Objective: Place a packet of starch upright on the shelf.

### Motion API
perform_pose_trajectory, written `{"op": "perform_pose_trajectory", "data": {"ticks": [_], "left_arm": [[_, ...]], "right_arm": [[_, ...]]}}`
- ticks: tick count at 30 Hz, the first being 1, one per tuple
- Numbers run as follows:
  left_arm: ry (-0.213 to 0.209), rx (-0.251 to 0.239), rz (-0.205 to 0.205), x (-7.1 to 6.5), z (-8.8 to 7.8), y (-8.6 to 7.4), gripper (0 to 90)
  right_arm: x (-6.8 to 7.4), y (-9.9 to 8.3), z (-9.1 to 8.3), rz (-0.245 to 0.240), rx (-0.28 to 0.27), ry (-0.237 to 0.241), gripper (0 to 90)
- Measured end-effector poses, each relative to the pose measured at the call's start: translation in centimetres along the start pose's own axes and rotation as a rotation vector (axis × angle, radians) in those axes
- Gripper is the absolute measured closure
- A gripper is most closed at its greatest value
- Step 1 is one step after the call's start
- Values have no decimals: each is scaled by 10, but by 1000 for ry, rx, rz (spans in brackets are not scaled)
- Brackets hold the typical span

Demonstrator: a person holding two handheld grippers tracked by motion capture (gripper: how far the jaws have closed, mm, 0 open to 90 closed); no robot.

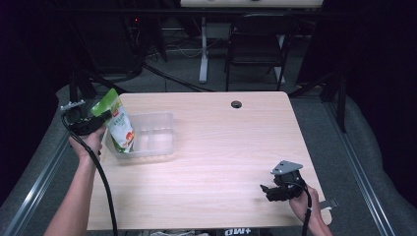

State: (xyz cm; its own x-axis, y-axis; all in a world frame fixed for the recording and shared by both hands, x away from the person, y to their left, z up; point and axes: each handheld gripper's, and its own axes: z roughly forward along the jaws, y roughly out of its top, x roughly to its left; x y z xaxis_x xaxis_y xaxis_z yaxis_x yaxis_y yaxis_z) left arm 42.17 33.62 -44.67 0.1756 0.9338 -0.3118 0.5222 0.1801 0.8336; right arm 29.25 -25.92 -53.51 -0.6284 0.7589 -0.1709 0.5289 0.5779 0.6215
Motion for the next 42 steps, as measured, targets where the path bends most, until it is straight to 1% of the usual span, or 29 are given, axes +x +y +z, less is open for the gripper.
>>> {"op": "perform_pose_trajectory", "data": {"ticks": [2,3,6,8,9,11,13,16,18,19,21,24,25,26,31,33,35,36,37,38,40,41,42], "left_arm": [[-1,5,6,0,-1,-2,893],[1,6,13,-1,-2,-3,893],[7,32,42,-1,-5,-7,893],[13,38,56,-1,-7,-10,893],[19,41,60,0,-9,-12,894],[17,38,58,2,-10,-14,894],[21,49,64,4,-13,-16,893],[39,58,78,5,-15,-18,893],[48,58,72,8,-16,-19,893],[47,67,73,10,-16,-19,893],[50,64,69,12,-17,-20,892],[70,70,64,18,-17,-21,887],[71,60,55,20,-17,-22,887],[72,65,52,22,-18,-22,887],[81,61,48,25,-18,-22,876],[90,81,47,28,-19,-22,872],[97,78,44,31,-18,-22,863],[105,79,43,32,-19,-22,850],[103,74,39,32,-20,-22,819],[107,71,38,33,-20,-22,759],[123,80,39,34,-21,-21,600],[127,77,39,34,-23,-21,542],[128,85,45,34,-26,-20,488]], "right_arm": [[0,0,0,1,0,0,148],[0,0,0,2,-2,-2,148],[0,0,0,0,-2,3,148],[-1,0,1,-2,0,4,148],[-1,0,2,-2,0,5,148],[0,0,1,-1,-1,3,148],[0,0,0,-1,-1,5,148],[0,0,0,4,-3,1,148],[0,0,1,2,-6,3,148],[1,1,1,-2,-5,2,148],[1,1,1,-4,-5,5,148],[0,1,1,-1,-6,3,148],[0,0,2,3,-9,5,148],[0,0,1,0,-3,1,148],[1,0,0,1,-6,-1,148],[1,1,0,-4,0,0,149],[1,0,0,2,-9,-3,161],[0,0,0,10,-14,-9,161],[0,0,-1,19,-24,-5,161],[-1,1,-2,14,-20,-12,161],[-1,1,-3,17,-25,-8,161],[-1,0,-3,16,-26,-7,161],[-1,1,-3,12,-24,-8,161]]}}
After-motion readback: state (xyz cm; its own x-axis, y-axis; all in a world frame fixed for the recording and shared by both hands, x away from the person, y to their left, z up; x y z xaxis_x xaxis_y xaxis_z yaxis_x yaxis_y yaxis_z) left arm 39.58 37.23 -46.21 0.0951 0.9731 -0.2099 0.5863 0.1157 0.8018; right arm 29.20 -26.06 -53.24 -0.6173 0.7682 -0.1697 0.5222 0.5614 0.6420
